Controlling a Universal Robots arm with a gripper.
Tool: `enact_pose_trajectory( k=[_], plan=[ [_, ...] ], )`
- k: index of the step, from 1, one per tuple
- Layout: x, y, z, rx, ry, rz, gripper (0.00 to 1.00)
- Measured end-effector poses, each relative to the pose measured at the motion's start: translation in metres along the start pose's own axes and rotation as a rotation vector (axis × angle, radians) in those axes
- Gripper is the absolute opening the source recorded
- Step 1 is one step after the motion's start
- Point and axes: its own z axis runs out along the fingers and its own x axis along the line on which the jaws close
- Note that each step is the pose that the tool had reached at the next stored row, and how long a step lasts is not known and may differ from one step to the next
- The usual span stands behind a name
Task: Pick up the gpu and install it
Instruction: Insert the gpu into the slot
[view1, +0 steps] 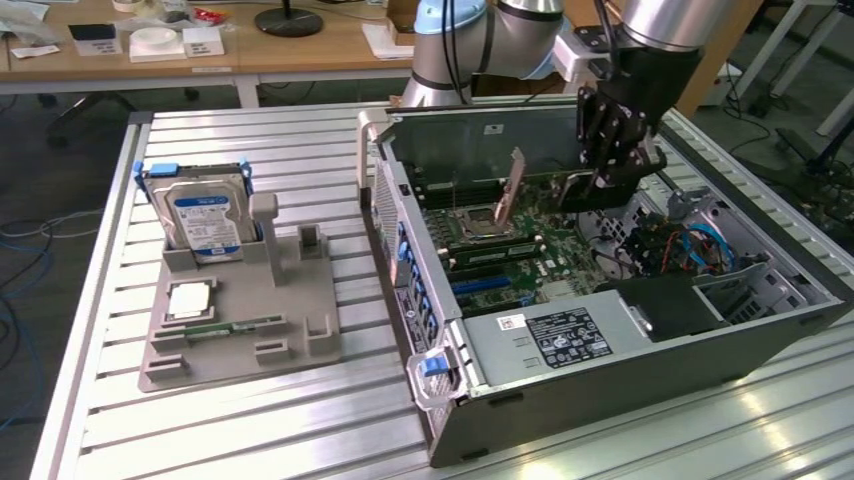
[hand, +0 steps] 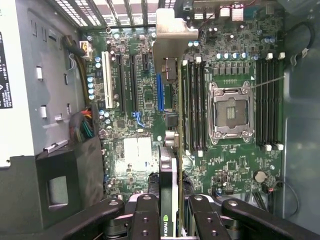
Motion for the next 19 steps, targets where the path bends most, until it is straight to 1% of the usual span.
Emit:
enact_pose_trajectory(
  k=[7, 12, 19],
  plan=[
    [0.001, 0.0025, 0.0116, 0.0, 0.0, 0.0, 0.27],
    [0.001, 0.0033, 0.0144, 0.0, 0.0, 0.0, 0.27],
    [0.002, 0.0107, 0.0218, -0.0001, 0.0001, 0.0, 0.27]
  ],
)
